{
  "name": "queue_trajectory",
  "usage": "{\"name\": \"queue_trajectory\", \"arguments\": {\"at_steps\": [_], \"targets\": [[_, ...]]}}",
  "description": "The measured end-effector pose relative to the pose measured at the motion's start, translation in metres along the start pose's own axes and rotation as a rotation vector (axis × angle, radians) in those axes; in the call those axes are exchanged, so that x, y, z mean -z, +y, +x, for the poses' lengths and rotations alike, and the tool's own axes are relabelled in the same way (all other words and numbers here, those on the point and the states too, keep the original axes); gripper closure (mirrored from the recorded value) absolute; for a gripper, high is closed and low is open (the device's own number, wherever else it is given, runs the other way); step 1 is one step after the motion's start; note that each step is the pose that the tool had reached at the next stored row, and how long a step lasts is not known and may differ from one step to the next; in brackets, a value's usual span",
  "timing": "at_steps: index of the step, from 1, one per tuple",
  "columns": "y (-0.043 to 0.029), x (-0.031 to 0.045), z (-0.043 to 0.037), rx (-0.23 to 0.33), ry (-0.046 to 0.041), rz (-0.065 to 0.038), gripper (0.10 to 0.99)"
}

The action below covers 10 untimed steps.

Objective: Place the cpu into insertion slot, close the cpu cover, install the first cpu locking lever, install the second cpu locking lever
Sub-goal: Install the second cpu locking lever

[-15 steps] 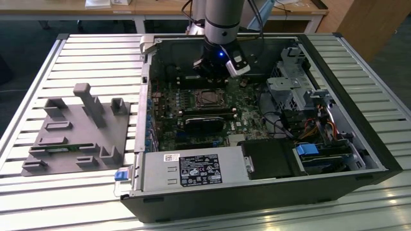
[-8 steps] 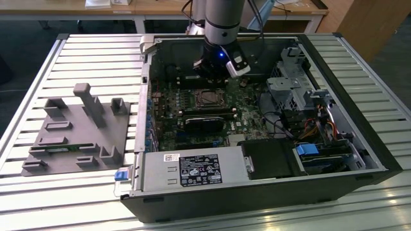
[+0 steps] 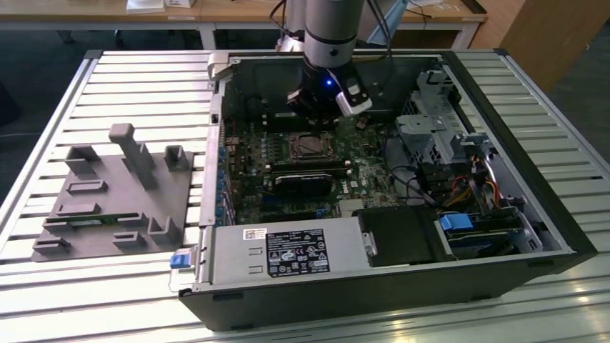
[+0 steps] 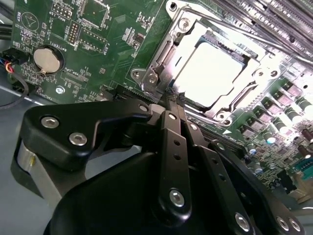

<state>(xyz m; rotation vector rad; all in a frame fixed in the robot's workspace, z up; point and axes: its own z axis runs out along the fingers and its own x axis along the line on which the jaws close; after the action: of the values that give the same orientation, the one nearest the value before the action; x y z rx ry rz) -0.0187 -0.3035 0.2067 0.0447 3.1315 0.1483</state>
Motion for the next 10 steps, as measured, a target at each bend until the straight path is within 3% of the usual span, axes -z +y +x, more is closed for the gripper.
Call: {"name": "queue_trajectory", "arguments": {"at_steps": [7,10], "targets": [[-0.0038,0.0006,-0.0001,0.000,0.0001,0.000,0.980],[-0.0035,0.0043,-0.0001,0.000,0.0000,0.000,0.980]]}}
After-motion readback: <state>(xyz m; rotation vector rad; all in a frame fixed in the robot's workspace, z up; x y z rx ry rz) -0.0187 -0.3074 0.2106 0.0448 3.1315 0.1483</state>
